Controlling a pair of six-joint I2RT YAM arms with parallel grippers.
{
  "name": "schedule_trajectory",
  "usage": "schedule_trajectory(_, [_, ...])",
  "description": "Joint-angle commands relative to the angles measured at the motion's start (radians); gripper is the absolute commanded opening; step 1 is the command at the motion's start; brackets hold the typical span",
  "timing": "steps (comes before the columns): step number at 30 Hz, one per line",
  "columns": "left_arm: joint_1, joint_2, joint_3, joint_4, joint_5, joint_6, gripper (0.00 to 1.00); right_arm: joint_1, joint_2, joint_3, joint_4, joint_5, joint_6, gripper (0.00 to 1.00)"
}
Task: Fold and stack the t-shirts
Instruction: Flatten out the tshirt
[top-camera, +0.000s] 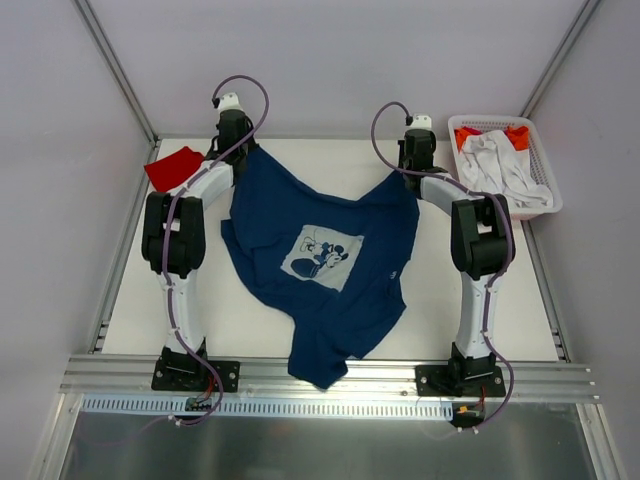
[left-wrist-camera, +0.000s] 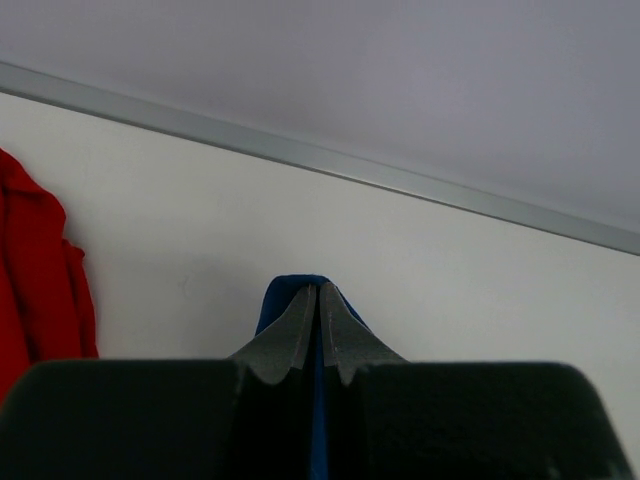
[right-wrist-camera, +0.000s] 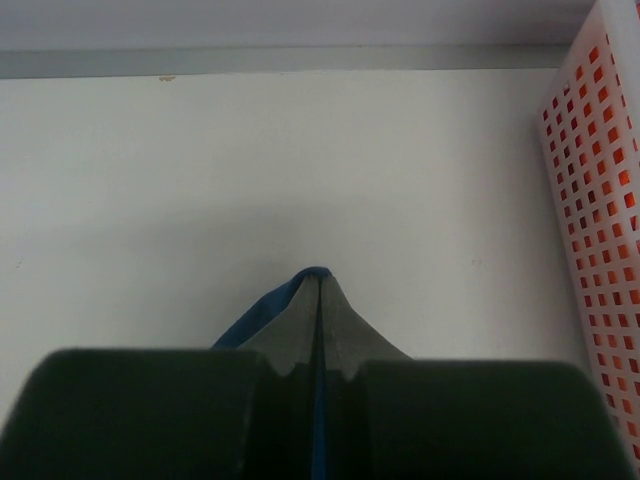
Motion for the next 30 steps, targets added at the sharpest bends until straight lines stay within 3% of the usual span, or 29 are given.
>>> schedule_trajectory(1, [0.013, 0.033, 0.09, 0.035, 0.013, 0.009, 0.0, -0.014, 0.018, 0.064, 0.054, 0.02, -0.004, 0.0])
schedule_trajectory(5, [0.02, 0.082, 0.149, 0.012, 0.026, 0.014, 0.0, -0.025, 0.048, 0.107, 0.02, 0.014, 0.002, 0.01])
schedule_trajectory(6, [0.02, 0.088, 0.17, -0.002, 0.027, 0.015, 0.0, -0.025, 0.054, 0.116, 0.01, 0.011, 0.002, 0.06])
schedule_trajectory(7, [0.021, 0.096, 0.182, -0.011, 0.03, 0.02, 0.15, -0.028, 0.061, 0.124, 0.0, 0.005, 0.006, 0.14])
schedule_trajectory(8, [0.021, 0.101, 0.19, -0.018, 0.03, 0.021, 0.29, -0.028, 0.062, 0.135, -0.01, 0.001, 0.007, 0.32])
schedule_trajectory(9, [0.023, 0.104, 0.195, -0.019, 0.032, 0.024, 0.44, -0.027, 0.062, 0.138, -0.026, -0.003, 0.009, 0.38])
schedule_trajectory(10, [0.023, 0.102, 0.193, -0.021, 0.032, 0.026, 0.73, -0.028, 0.061, 0.135, -0.03, -0.005, 0.01, 0.43])
schedule_trajectory(11, [0.023, 0.096, 0.192, -0.024, 0.033, 0.026, 0.84, -0.028, 0.05, 0.129, -0.036, -0.006, 0.013, 0.52])
schedule_trajectory(13, [0.024, 0.087, 0.178, -0.027, 0.036, 0.027, 0.99, -0.027, 0.033, 0.095, -0.035, -0.009, 0.021, 0.53])
schedule_trajectory(17, [0.023, 0.021, 0.121, -0.03, 0.036, 0.024, 0.99, -0.025, -0.04, 0.011, -0.035, -0.034, 0.038, 0.53])
schedule_trajectory(22, [0.021, -0.097, -0.054, -0.028, 0.036, -0.02, 0.99, 0.009, -0.194, -0.133, -0.049, -0.043, 0.052, 0.52])
schedule_trajectory(30, [0.02, -0.307, -0.307, -0.05, 0.033, -0.074, 0.99, 0.073, -0.307, -0.252, -0.107, -0.046, 0.091, 0.48])
